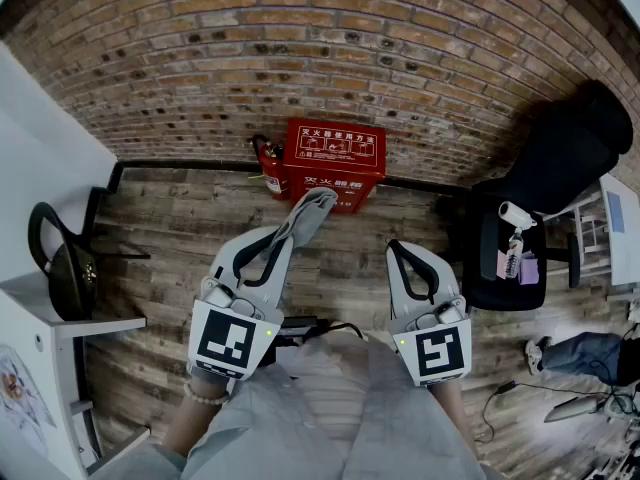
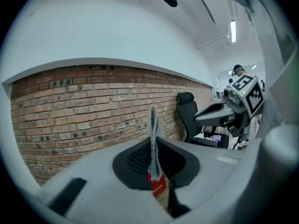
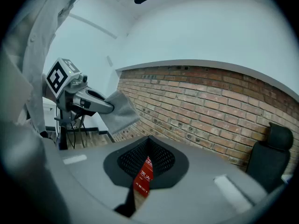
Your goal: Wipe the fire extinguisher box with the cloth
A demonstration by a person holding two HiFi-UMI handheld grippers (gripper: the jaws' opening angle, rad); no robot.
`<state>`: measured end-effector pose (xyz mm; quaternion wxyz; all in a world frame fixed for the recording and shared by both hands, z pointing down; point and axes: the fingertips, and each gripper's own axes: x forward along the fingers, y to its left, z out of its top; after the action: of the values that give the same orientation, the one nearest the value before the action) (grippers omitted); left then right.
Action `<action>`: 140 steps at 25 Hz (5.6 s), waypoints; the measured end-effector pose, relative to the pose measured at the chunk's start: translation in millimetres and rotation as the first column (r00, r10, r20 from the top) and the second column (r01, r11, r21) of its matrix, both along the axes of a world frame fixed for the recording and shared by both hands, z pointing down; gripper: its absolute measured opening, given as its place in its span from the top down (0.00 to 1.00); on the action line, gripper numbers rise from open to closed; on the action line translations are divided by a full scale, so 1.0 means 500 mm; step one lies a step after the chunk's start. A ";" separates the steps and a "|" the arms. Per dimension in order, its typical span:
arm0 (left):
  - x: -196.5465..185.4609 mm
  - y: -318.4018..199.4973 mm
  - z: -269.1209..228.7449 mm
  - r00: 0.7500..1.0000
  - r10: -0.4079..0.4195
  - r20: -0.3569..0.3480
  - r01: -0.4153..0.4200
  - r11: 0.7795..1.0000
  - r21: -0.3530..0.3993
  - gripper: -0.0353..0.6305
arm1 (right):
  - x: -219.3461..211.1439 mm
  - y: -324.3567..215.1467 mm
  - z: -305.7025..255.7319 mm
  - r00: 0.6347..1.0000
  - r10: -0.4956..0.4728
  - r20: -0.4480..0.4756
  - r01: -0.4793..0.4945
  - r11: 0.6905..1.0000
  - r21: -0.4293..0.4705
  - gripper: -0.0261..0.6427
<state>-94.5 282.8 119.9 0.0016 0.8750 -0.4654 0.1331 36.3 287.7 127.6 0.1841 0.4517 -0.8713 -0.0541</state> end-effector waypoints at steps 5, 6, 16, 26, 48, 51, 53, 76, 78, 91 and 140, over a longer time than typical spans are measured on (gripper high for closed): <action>-0.002 -0.002 0.000 1.000 -0.003 -0.002 0.003 1.000 0.000 0.93 | 0.001 -0.001 0.002 1.000 0.002 -0.004 -0.002 1.000 -0.002 0.95; -0.003 -0.002 0.001 1.000 -0.002 -0.001 0.002 1.000 0.000 0.93 | 0.000 -0.001 0.002 1.000 0.003 -0.003 -0.003 1.000 -0.003 0.95; -0.007 0.003 0.000 1.000 0.004 -0.001 -0.004 1.000 0.000 0.93 | -0.001 0.002 -0.001 1.000 0.014 -0.006 -0.014 1.000 -0.004 0.95; -0.026 0.006 -0.003 1.000 0.029 -0.008 -0.029 0.999 0.016 0.93 | -0.017 0.011 -0.008 0.998 0.052 0.025 -0.052 0.999 0.004 0.95; -0.088 0.016 0.019 0.999 0.054 -0.005 -0.054 0.998 0.014 0.93 | -0.076 0.051 0.029 0.996 0.085 -0.019 -0.085 0.996 -0.024 0.94; -0.087 0.000 0.025 0.999 0.041 0.008 -0.041 0.999 0.010 0.93 | -0.069 0.031 0.032 0.997 0.079 -0.011 -0.080 0.996 -0.025 0.94; -0.081 -0.015 0.028 0.999 0.031 0.014 -0.031 0.999 0.010 0.93 | -0.062 0.016 0.034 0.997 0.072 -0.009 -0.073 0.997 -0.027 0.94; 0.088 -0.359 0.071 0.991 -0.130 0.025 0.131 0.989 -0.073 0.93 | 0.121 -0.364 0.099 0.998 -0.065 0.009 0.066 0.991 -0.119 0.94; 0.100 -0.388 0.072 0.989 -0.145 0.030 0.147 0.986 -0.075 0.93 | 0.134 -0.395 0.102 0.997 -0.082 0.013 0.083 0.989 -0.118 0.94; 0.131 -0.470 0.096 0.975 -0.214 0.059 0.219 0.969 -0.112 0.93 | 0.169 -0.495 0.150 0.989 -0.144 0.035 0.147 0.975 -0.168 0.94; 0.263 -0.669 0.495 0.999 -0.003 -0.046 -0.012 0.946 -0.325 0.93 | 0.193 -0.652 0.482 1.000 -0.014 -0.010 0.011 0.956 -0.293 0.95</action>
<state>36.9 -51.6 367.6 0.1561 0.8667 -0.4349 0.1877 133.0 -38.3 368.6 0.2541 0.4136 -0.8714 0.0716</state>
